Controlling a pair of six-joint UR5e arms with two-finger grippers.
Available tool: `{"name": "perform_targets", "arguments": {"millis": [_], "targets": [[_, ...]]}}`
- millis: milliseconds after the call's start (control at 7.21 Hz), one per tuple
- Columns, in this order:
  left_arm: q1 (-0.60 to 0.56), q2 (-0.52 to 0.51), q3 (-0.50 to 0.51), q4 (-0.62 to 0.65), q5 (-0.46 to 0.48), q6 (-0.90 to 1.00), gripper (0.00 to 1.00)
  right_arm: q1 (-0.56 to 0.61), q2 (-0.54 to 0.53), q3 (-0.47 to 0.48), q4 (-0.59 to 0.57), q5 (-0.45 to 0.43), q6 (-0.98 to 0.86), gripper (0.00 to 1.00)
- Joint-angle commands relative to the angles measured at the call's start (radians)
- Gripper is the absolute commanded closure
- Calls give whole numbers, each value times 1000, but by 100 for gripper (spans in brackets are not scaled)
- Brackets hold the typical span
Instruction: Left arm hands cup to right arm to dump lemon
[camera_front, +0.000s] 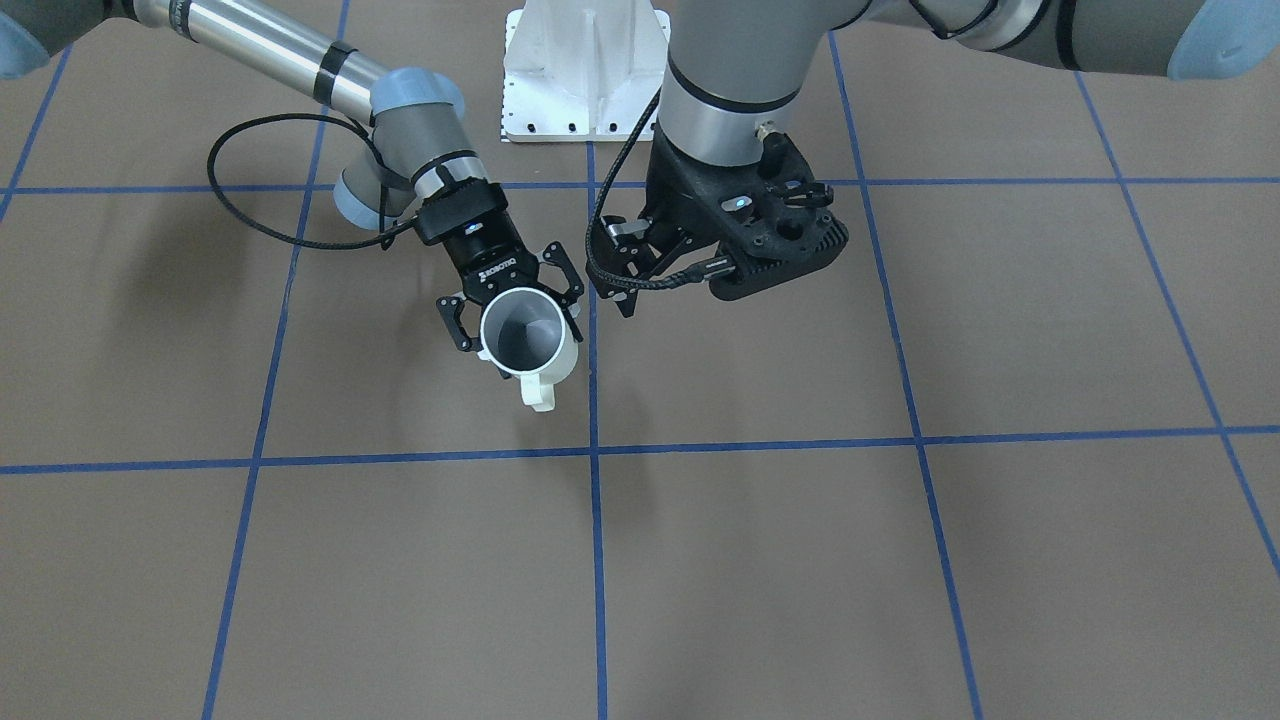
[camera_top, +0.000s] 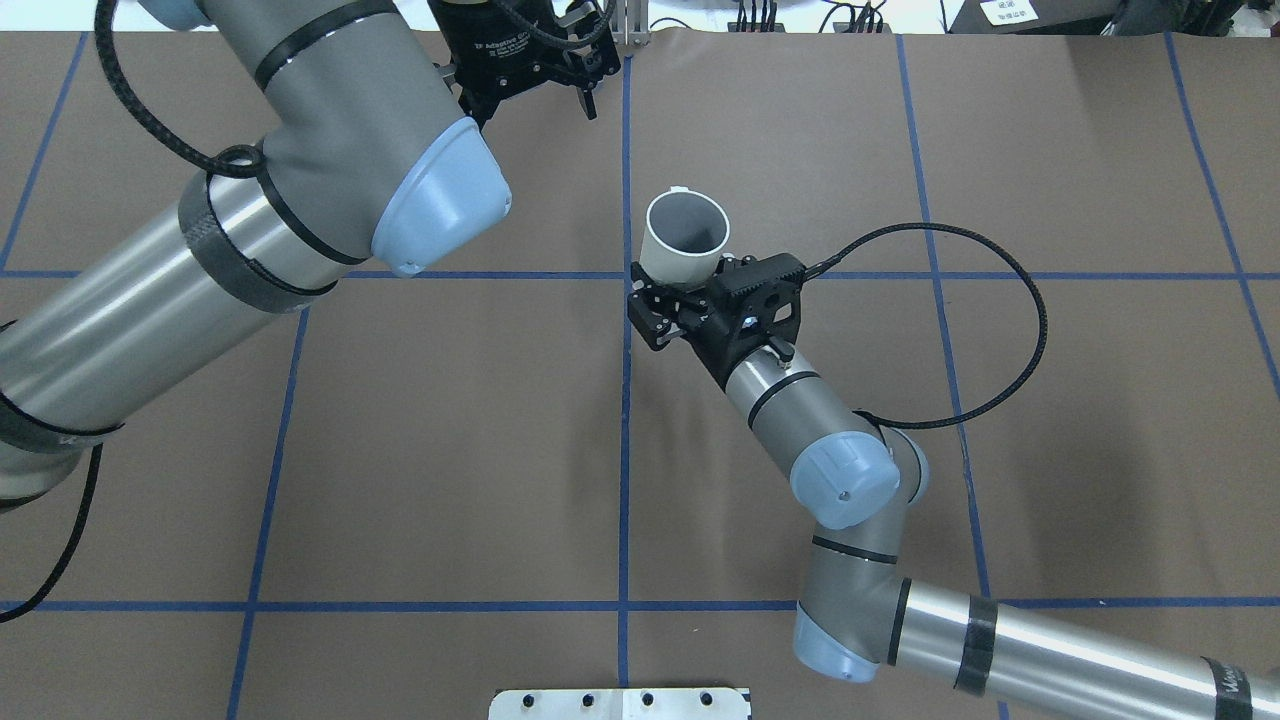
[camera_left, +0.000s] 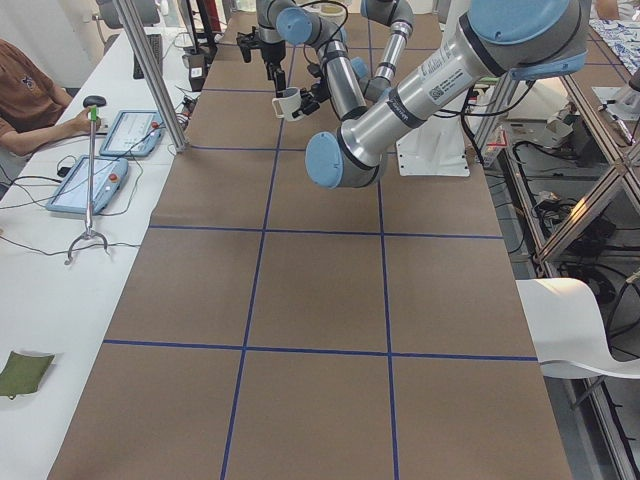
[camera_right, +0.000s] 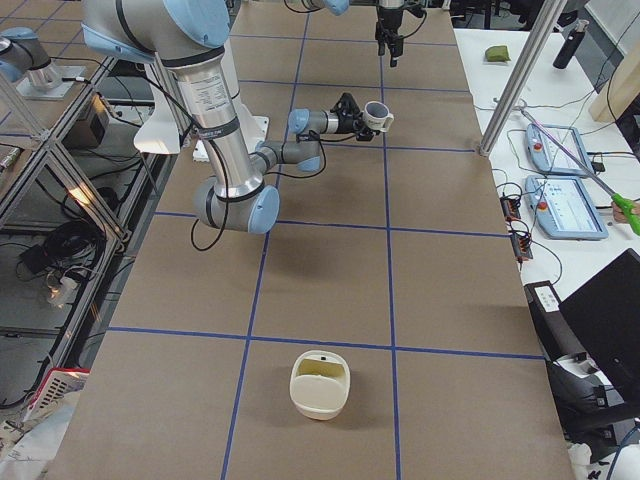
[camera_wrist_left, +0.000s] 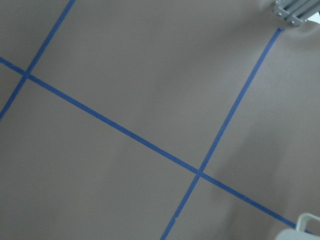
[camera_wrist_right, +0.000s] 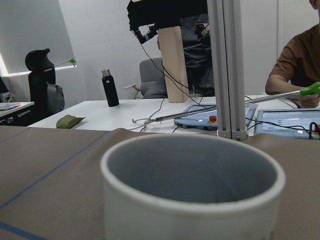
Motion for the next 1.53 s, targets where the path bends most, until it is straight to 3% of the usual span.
{"name": "perform_targets", "arguments": {"millis": [0, 694, 833, 1388], "targets": [[45, 2, 4, 3, -3, 58, 7, -73, 25, 12, -3, -49, -103, 41], [88, 21, -44, 107, -17, 78, 14, -108, 31, 43, -3, -104, -157, 42], [106, 22, -45, 110, -55, 76, 14, -107, 33, 44, -3, -104, -156, 42], [133, 52, -47, 101, -58, 76, 18, -107, 26, 51, -2, -118, -156, 42]]}}
